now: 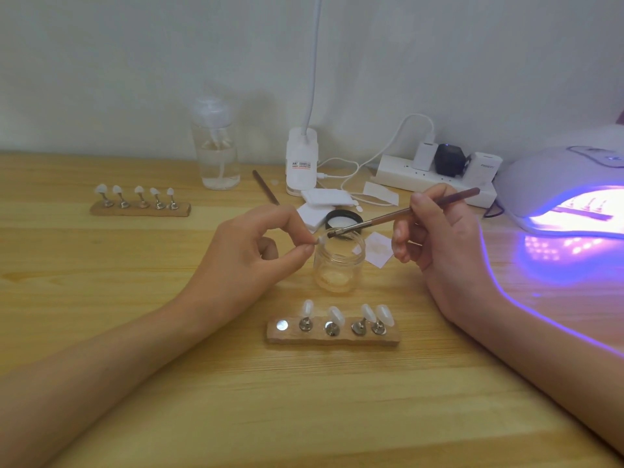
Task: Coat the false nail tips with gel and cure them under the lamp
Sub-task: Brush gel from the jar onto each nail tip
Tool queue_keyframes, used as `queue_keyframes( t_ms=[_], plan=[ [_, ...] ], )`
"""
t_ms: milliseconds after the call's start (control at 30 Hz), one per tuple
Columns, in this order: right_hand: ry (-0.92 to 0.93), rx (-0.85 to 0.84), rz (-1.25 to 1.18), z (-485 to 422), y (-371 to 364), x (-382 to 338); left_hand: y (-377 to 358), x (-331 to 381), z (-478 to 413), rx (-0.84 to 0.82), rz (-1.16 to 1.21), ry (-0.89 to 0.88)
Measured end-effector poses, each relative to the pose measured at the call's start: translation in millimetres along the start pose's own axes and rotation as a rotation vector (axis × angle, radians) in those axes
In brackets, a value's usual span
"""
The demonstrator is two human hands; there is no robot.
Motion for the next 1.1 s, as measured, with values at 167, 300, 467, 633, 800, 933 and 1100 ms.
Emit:
queue_keyframes(
  t_ms=[167, 300, 467, 633, 800, 933, 1100],
  plan=[
    [0.015, -0.029, 0.017, 1.2, -4.2, -1.1, -0.3, 0.1, 0.7, -0.003, -0.003, -0.003],
    [-0.002, -0.002, -0.011, 0.3, -0.7, -0.1, -1.2, 1.1, 1.1, -0.010, 0.000, -0.003],
    [-0.003, -0.033, 0.014, 1.1, -3.8, 0.8, -2.0, 0.9, 1.1, -0.016, 0.006, 0.000],
    [-0.013, -0.036, -0.028, 0.4, -2.6, 1.0, -0.4, 2.8, 2.1, -0.004, 0.007, -0.012],
    [-0.020, -0.006, 0.016, -0.8, 0.3, 3.7, -0.1, 3.9, 2.3, 0.003, -0.015, -0.044],
    [-0.010, -0.051, -0.026, 0.4, -3.5, 1.1, -0.2, 1.9, 2.2, 0.003, -0.013, -0.034],
    [-0.018, -0.021, 0.022, -0.3, -1.6, 3.3, -0.5, 0.4, 1.4, -0.001, -0.001, -0.024]
  ],
)
Point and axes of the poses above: each hand's wrist, its own z-axis away from the middle knuckle, its own y-axis out of the back of the hand, x = y × z, the point moved 8 cm from there along -z, towards the middle knuckle, and after that the axes turned 10 degrees about x, right-handed, at the moved point
